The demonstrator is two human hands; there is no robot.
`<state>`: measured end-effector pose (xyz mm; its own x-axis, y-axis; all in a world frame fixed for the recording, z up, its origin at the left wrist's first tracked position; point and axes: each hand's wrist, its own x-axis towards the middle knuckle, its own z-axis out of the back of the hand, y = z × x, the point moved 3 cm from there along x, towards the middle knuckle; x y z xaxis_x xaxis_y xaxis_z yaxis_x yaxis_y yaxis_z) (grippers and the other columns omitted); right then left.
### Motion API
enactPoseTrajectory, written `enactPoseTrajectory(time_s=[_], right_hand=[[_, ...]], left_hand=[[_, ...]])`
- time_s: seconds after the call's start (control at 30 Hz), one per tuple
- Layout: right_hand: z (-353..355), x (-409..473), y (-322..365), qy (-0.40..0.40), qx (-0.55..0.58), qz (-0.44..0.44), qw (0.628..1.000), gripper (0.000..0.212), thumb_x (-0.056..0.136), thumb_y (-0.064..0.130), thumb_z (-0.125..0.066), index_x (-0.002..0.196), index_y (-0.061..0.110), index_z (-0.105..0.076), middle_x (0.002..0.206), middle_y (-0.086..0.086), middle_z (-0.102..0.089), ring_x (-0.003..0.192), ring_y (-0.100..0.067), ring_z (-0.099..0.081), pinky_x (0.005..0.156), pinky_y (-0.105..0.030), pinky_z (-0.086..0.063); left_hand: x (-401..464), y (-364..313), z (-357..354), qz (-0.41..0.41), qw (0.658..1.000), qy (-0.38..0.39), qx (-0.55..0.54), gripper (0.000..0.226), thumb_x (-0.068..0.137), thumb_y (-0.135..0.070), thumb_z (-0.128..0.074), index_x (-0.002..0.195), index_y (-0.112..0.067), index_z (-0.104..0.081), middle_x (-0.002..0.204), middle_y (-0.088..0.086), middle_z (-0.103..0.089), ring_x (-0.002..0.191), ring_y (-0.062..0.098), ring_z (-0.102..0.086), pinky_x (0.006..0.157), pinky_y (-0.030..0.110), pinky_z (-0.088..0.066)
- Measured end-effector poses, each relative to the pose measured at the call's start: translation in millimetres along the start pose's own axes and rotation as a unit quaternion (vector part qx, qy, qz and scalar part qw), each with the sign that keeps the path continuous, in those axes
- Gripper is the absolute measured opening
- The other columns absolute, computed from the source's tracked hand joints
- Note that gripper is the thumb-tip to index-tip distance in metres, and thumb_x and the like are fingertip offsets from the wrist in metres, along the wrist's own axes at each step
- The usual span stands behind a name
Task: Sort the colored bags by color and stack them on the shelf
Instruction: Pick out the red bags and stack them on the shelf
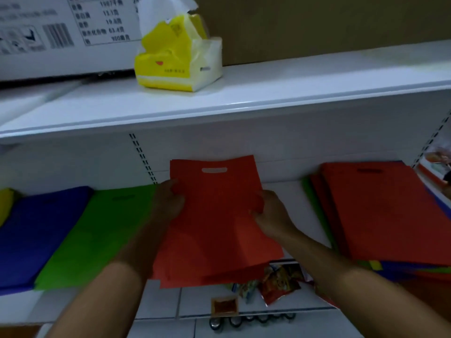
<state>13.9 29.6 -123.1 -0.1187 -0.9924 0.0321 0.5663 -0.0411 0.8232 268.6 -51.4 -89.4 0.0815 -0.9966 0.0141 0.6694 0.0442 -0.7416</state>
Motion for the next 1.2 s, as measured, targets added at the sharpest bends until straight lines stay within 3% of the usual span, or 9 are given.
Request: enactPoseTrajectory(time_s=[0.1, 0.3, 0.43, 0.53, 0.67, 0.77, 0.87, 0.97, 1.2], right_hand=[[-22.3, 6.1, -10.2, 0.021, -0.021, -0.020, 0.999, 0.052, 0.094, 0.015, -0.057, 0.144, 0.013, -0.042, 0.143, -0.008, -0.040, 0.120, -0.017, -0.048, 0.093, -0.014, -0.031], [-50.0, 12.0, -28.1, 0.054, -0.038, -0.051, 0.997, 0.059, 0.093, 0.017, -0.057, 0.147, 0.014, -0.036, 0.148, -0.008, -0.036, 0.128, -0.020, -0.044, 0.099, -0.015, -0.026], [-58.0, 13.0, -34.0, 0.089, -0.038, -0.047, 0.994, 0.070, 0.089, 0.021, -0.061, 0.151, 0.019, -0.027, 0.154, -0.004, -0.026, 0.134, -0.018, -0.037, 0.107, -0.022, -0.026], [-58.9, 14.9, -36.7, 0.121, -0.058, -0.039, 0.990, 0.075, 0.090, 0.023, -0.063, 0.153, 0.021, -0.023, 0.158, -0.005, -0.015, 0.142, -0.020, -0.026, 0.114, -0.027, -0.022], [-58.5, 16.2, -38.6, 0.147, -0.103, -0.023, 0.984, 0.083, 0.087, 0.038, -0.064, 0.154, 0.029, -0.016, 0.161, -0.004, -0.008, 0.147, -0.030, -0.012, 0.118, -0.043, -0.019], [-52.3, 12.5, -39.3, 0.157, -0.117, -0.035, 0.980, 0.083, 0.092, 0.041, -0.060, 0.155, 0.027, -0.008, 0.162, -0.003, 0.006, 0.149, -0.030, 0.005, 0.118, -0.045, -0.015], [-34.5, 9.3, -42.1, 0.126, -0.107, -0.040, 0.985, 0.078, 0.094, 0.042, -0.056, 0.155, 0.026, -0.010, 0.163, -0.002, 0.008, 0.149, -0.025, 0.007, 0.117, -0.043, -0.015], [-4.3, 5.9, -50.0, 0.097, -0.099, -0.047, 0.989, 0.072, 0.096, 0.041, -0.054, 0.155, 0.023, -0.015, 0.163, 0.001, 0.004, 0.149, -0.023, 0.002, 0.118, -0.041, -0.014], [106.3, -3.8, -87.8, -0.022, -0.149, -0.069, 0.986, 0.068, 0.098, 0.039, -0.050, 0.154, 0.017, -0.018, 0.161, -0.004, -0.014, 0.147, -0.021, -0.013, 0.117, -0.030, -0.014]], left_hand=[[2.1, 22.9, -7.3, 0.016, 1.000, 0.008, 0.024, 0.060, 0.084, 0.008, -0.051, 0.141, -0.009, -0.045, 0.140, 0.013, -0.049, 0.119, 0.028, -0.053, 0.087, 0.024, -0.042], [14.9, 57.9, -22.7, 0.049, 0.999, 0.013, 0.017, 0.043, 0.086, 0.003, -0.052, 0.126, -0.010, -0.060, 0.129, 0.015, -0.059, 0.100, 0.027, -0.063, 0.071, 0.026, -0.051], [21.0, 66.5, -34.1, 0.056, 0.997, 0.034, 0.027, 0.023, 0.081, -0.005, -0.055, 0.099, -0.009, -0.069, 0.099, 0.014, -0.069, 0.072, 0.020, -0.063, 0.053, 0.021, -0.044], [21.6, 66.1, -37.0, 0.054, 0.997, 0.053, 0.017, 0.013, 0.077, -0.007, -0.059, 0.086, -0.011, -0.067, 0.088, 0.012, -0.069, 0.067, 0.023, -0.065, 0.055, 0.029, -0.053], [11.5, 45.7, -33.2, 0.015, 0.999, 0.045, -0.006, 0.044, 0.081, 0.004, -0.063, 0.119, -0.020, -0.056, 0.122, -0.002, -0.052, 0.100, 0.013, -0.055, 0.078, 0.025, -0.047], [10.4, 36.2, -30.4, 0.006, 0.999, 0.023, 0.042, 0.059, 0.081, 0.002, -0.064, 0.137, -0.003, -0.046, 0.147, 0.013, -0.038, 0.135, 0.024, -0.035, 0.103, 0.029, -0.032], [9.5, 22.3, -32.2, 0.037, 0.998, 0.034, 0.036, 0.052, 0.083, -0.011, -0.064, 0.133, -0.011, -0.050, 0.143, 0.016, -0.043, 0.135, 0.031, -0.038, 0.105, 0.037, -0.038], [6.3, -10.8, -44.3, 0.031, 0.997, 0.052, 0.044, 0.072, 0.088, -0.026, -0.063, 0.150, -0.019, -0.028, 0.158, 0.008, -0.020, 0.144, 0.029, -0.022, 0.115, 0.048, -0.026], [-16.4, -127.8, -119.5, -0.064, 0.994, 0.090, 0.020, 0.064, 0.090, -0.025, -0.062, 0.148, -0.016, -0.034, 0.153, 0.009, -0.032, 0.138, 0.025, -0.035, 0.111, 0.033, -0.031]])
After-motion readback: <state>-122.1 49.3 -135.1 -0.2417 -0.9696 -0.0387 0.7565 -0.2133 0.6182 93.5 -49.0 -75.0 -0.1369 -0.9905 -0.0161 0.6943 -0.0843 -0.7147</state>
